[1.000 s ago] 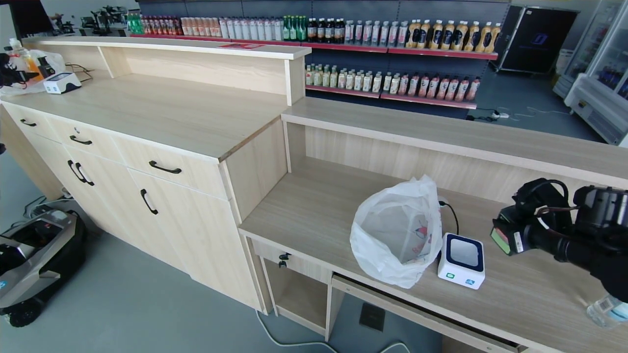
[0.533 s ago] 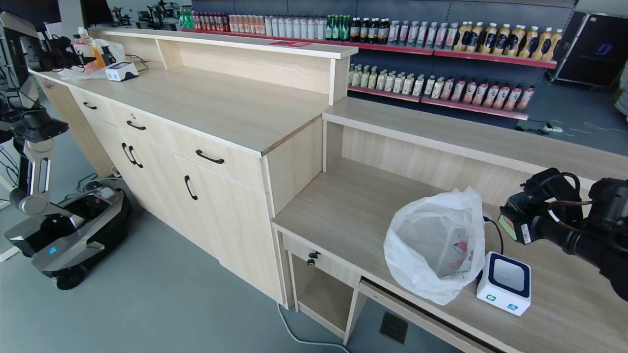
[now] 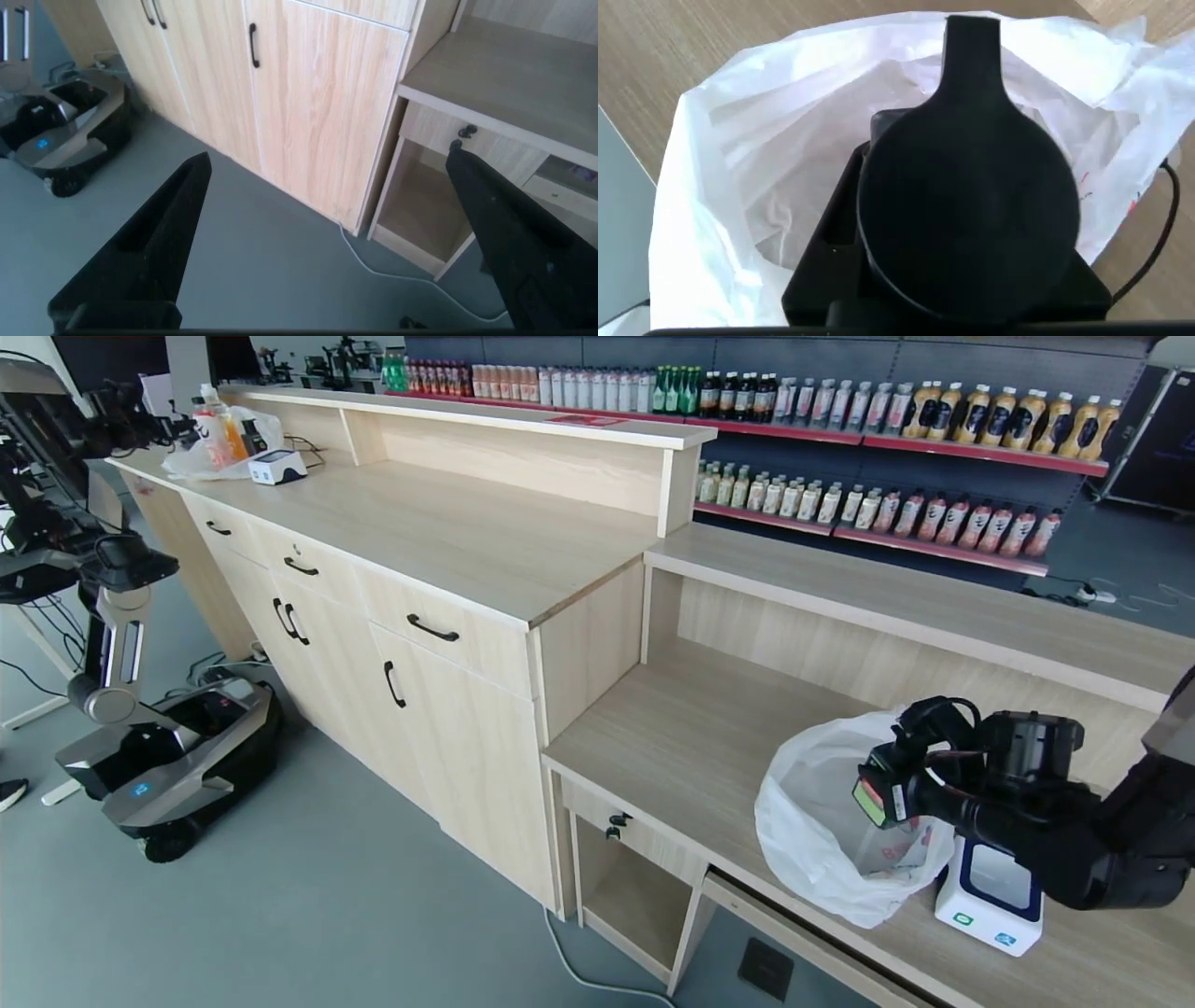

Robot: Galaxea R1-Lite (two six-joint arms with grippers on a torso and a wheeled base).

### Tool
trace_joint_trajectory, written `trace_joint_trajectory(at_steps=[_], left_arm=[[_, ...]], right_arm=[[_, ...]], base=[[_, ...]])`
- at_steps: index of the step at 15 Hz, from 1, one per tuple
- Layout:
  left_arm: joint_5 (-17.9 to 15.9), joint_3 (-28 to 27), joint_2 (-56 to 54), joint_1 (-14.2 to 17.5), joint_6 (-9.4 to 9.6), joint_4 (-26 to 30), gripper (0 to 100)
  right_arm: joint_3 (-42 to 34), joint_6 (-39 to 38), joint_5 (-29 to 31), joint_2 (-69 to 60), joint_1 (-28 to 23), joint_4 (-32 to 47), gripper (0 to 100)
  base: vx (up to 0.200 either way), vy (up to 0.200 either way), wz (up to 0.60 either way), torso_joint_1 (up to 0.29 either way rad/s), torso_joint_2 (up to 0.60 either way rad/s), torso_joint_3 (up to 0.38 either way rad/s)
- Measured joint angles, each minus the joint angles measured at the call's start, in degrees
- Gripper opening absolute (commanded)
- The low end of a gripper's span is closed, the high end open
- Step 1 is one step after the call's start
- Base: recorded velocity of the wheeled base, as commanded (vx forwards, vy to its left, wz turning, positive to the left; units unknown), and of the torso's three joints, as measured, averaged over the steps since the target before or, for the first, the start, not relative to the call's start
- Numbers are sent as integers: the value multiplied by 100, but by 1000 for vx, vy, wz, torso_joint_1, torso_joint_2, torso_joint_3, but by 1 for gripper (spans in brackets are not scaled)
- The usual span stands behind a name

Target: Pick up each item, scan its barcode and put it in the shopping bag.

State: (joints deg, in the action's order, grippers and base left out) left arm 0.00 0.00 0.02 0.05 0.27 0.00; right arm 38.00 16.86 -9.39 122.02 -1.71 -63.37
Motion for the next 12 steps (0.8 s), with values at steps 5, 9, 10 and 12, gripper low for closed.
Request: trace_joint_trajectory(at_steps=[5, 9, 10, 12], left_arm=[[0, 0, 0, 0, -2, 2, 100], [0, 0, 0, 0, -2, 0, 100], [0, 0, 0, 0, 0, 0, 100], [0, 0, 0, 2, -2, 0, 100]], right_arm=[[552, 5, 0, 979, 412, -218, 0], [605, 66, 0, 1352, 455, -202, 0], [613, 66, 2, 1415, 449, -211, 0], [646, 68, 2, 1519, 446, -222, 0]], base=[[0, 0, 0, 0, 0, 0], [0, 0, 0, 0, 0, 0], [0, 0, 0, 0, 0, 0], [0, 0, 0, 0, 0, 0]])
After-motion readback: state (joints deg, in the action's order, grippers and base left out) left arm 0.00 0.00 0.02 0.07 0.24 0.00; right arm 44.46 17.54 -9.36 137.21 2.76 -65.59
